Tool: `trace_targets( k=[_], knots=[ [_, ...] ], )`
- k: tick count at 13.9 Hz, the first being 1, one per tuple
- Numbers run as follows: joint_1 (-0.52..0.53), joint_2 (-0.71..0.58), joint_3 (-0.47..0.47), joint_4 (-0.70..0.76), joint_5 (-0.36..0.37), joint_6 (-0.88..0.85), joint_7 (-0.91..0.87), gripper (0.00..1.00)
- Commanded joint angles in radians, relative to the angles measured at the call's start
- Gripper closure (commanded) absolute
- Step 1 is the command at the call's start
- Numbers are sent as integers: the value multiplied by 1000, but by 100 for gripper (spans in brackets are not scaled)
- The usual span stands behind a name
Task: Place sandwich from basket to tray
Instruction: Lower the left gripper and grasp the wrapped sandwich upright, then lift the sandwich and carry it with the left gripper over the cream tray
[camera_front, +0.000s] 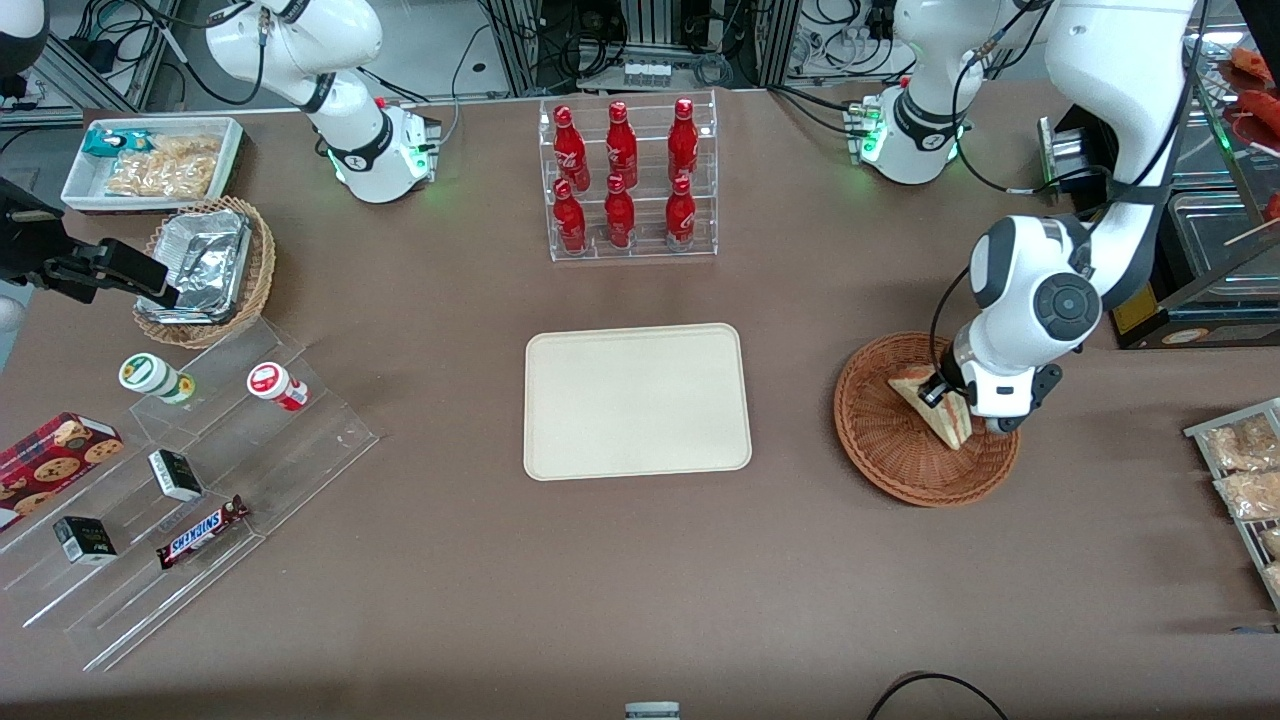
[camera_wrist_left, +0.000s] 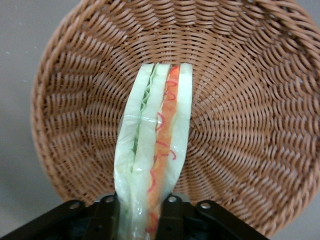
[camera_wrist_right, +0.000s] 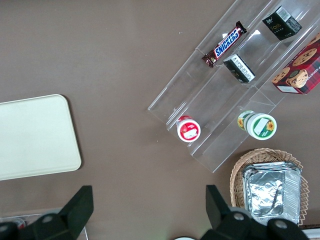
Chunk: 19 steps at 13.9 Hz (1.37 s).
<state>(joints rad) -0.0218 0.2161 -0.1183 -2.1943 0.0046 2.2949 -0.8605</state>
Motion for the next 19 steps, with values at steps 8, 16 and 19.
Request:
trace_targets(
  k=[8,16,19],
  knots=[
    [-242,132,-14,381,-2,-305,190,94],
    [-535,397,-14,672,-6,-296,-4,97],
    [-615,488,-12,766,-6,-263,-86,98]
  ],
)
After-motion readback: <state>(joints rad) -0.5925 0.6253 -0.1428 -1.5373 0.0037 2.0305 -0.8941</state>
